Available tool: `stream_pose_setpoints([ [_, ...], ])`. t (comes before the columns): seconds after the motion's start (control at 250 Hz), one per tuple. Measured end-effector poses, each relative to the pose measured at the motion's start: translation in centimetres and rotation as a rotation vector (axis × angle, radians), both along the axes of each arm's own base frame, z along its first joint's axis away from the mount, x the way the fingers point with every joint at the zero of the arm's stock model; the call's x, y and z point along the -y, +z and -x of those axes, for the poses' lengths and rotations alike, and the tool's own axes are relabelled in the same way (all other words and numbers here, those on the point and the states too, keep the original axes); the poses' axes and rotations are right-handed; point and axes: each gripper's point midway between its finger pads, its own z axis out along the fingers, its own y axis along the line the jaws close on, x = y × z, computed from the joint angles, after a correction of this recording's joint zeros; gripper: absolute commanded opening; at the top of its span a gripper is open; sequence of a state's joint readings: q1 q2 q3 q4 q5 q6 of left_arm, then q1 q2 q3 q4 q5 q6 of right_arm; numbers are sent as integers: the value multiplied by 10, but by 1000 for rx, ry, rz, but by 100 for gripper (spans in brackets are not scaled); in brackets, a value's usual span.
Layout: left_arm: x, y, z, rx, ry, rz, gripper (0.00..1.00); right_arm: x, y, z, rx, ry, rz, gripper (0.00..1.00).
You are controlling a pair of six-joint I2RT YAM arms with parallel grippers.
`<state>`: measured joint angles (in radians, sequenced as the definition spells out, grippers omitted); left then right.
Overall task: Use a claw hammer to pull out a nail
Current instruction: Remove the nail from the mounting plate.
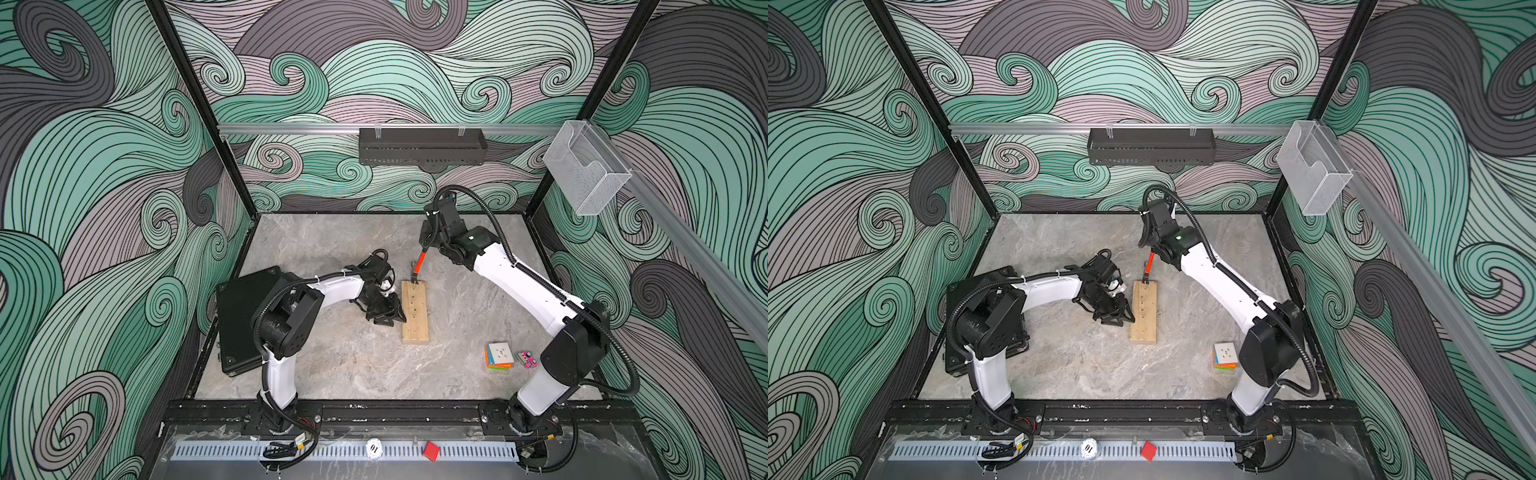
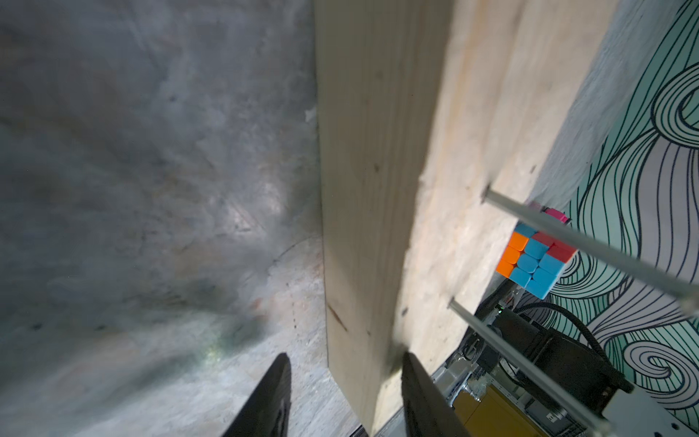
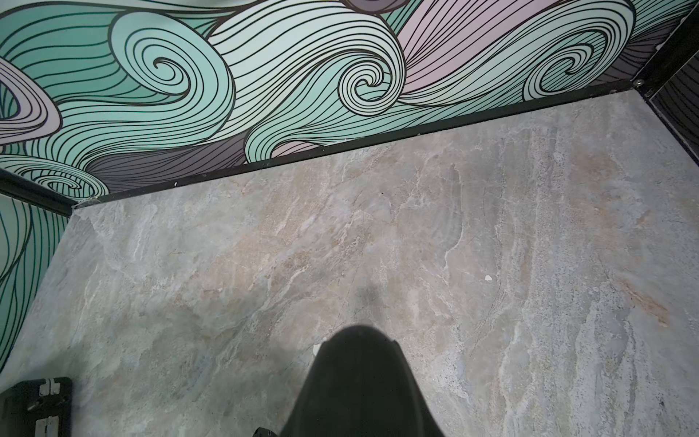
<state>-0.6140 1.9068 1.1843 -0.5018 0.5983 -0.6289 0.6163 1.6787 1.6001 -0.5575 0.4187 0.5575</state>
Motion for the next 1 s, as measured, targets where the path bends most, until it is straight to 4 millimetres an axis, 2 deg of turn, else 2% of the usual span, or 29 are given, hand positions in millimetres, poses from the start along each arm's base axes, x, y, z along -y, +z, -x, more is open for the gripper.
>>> stream_pose_setpoints([
  [0.244,-1,0,0,-2,7,-4,49,-3,-1,9,-14,13,1,4],
  [1.003,-8,0,-7,34,9,-62,50,-4,-1,9,-32,14,7,4],
])
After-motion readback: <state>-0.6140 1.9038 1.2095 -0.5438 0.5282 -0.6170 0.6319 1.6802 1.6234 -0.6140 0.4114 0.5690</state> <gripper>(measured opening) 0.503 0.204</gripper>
